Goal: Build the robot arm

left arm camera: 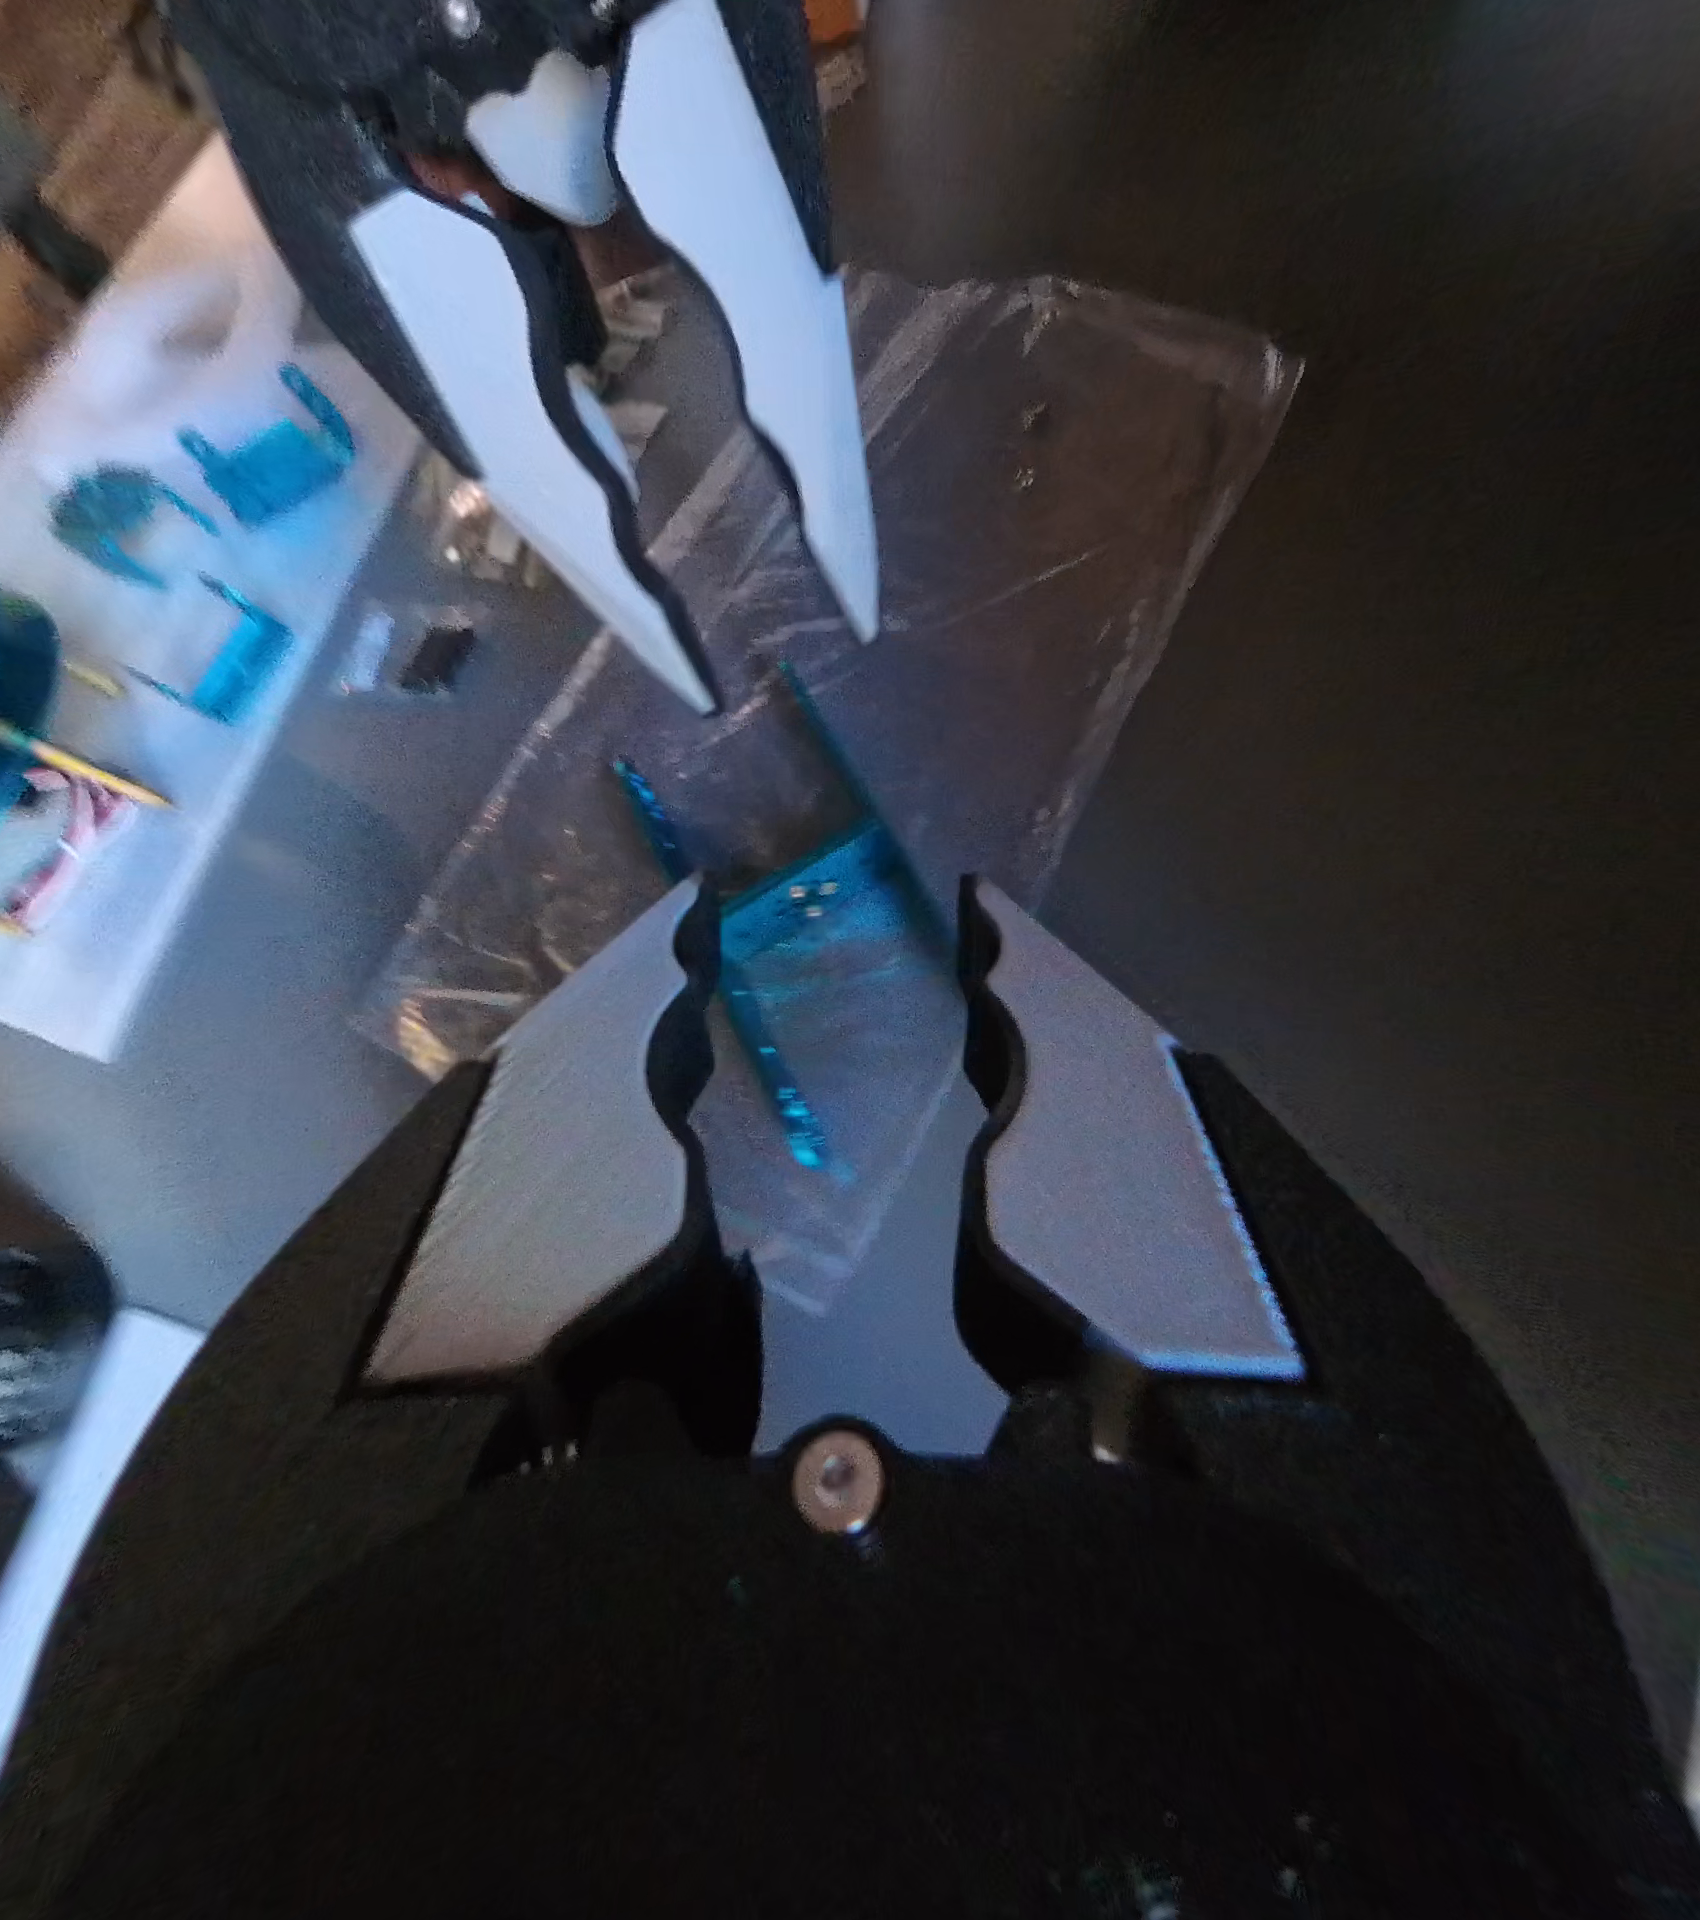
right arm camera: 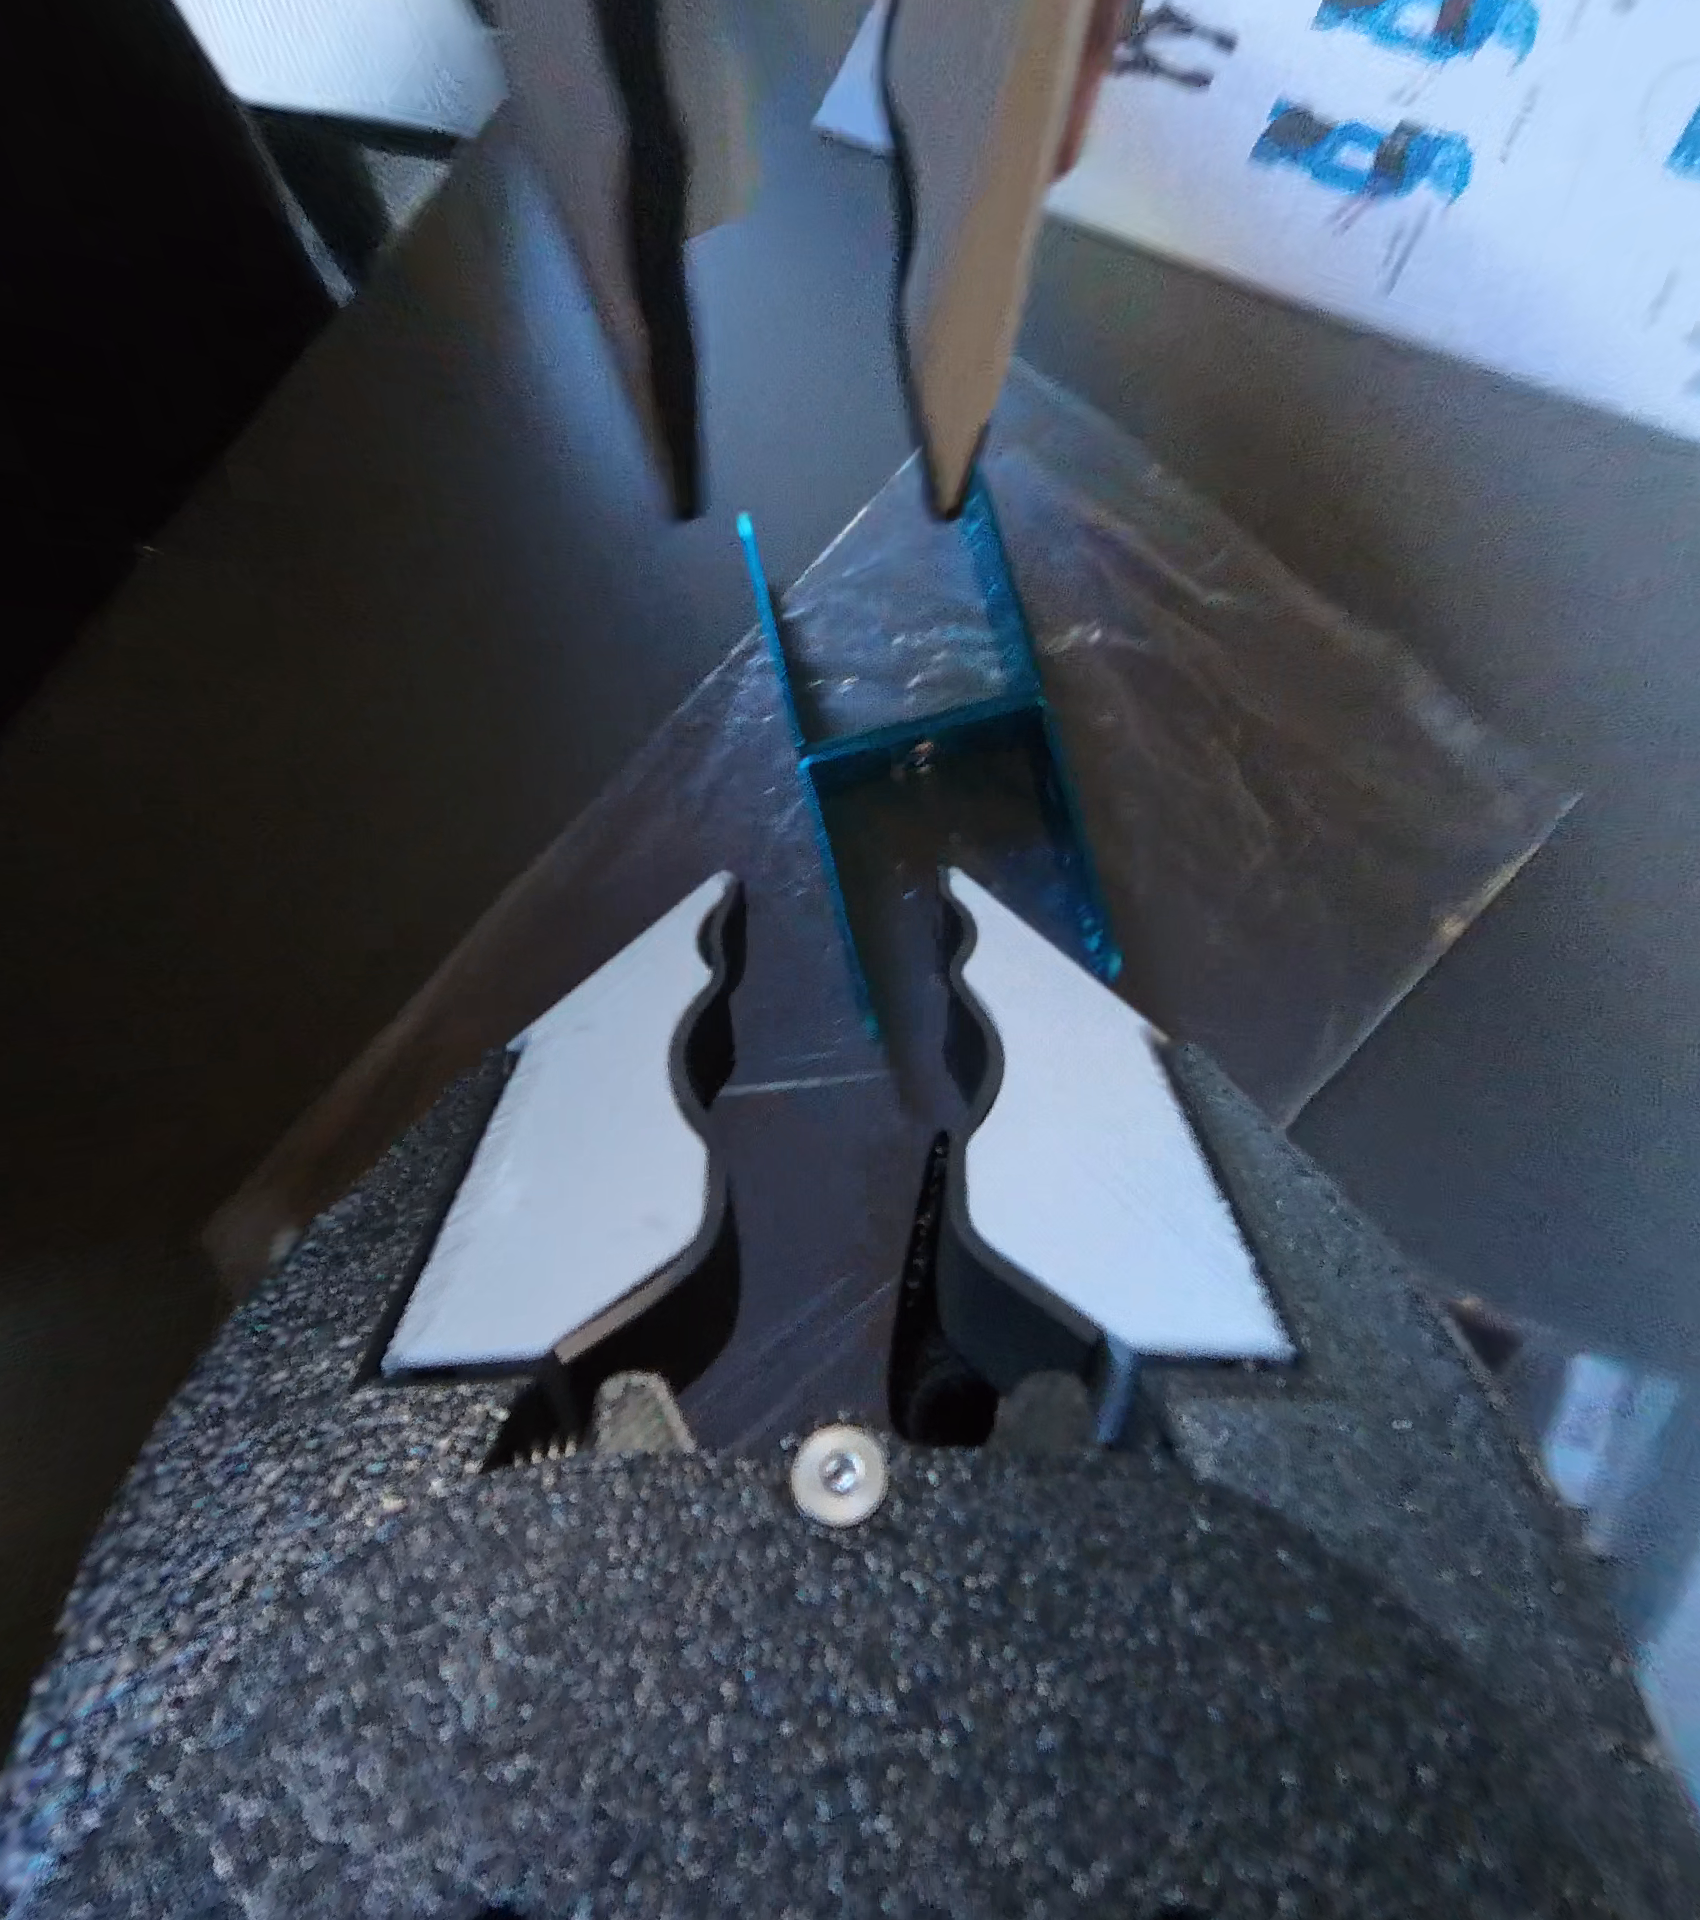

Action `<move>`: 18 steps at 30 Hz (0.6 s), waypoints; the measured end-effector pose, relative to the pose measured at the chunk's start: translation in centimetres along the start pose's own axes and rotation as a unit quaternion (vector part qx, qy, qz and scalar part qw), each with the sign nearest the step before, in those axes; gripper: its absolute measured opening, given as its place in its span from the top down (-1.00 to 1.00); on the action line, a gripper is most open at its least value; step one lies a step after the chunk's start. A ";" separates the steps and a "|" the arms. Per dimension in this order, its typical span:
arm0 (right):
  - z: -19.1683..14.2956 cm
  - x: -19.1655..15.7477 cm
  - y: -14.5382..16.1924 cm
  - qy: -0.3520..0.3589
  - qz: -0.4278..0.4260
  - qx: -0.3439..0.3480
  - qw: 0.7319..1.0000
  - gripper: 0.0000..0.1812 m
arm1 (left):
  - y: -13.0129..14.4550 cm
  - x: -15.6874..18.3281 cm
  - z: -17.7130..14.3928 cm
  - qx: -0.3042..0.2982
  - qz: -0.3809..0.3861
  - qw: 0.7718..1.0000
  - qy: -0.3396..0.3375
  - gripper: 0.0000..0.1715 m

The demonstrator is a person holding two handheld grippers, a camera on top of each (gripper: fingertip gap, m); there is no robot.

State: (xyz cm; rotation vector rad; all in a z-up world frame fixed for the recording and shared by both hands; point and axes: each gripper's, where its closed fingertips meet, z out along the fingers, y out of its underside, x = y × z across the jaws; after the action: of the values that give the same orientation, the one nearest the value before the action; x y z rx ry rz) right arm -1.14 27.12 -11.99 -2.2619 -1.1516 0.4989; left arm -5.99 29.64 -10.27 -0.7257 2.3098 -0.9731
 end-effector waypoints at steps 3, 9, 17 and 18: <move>-1.4 -0.1 0.5 -0.024 0.083 0.031 0.996 0.61 | 1.0 -0.5 0.5 -0.008 0.100 0.993 0.061 0.57; -3.1 -2.1 1.2 -0.062 0.186 0.159 0.968 0.61 | 0.8 -0.9 2.1 -0.004 0.146 0.966 0.215 0.56; -3.0 -5.3 2.8 -0.079 0.234 0.218 0.944 0.64 | 2.1 -0.4 4.2 -0.089 0.189 0.923 0.324 0.63; -3.0 -5.5 3.0 -0.084 0.239 0.218 0.943 0.64 | 2.3 -0.5 4.3 -0.095 0.188 0.920 0.329 0.64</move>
State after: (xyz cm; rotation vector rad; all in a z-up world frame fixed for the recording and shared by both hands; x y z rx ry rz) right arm -0.78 20.28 -11.08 -2.1124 -0.4776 1.0406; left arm -3.47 29.30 -14.46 0.0214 3.0025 -0.9049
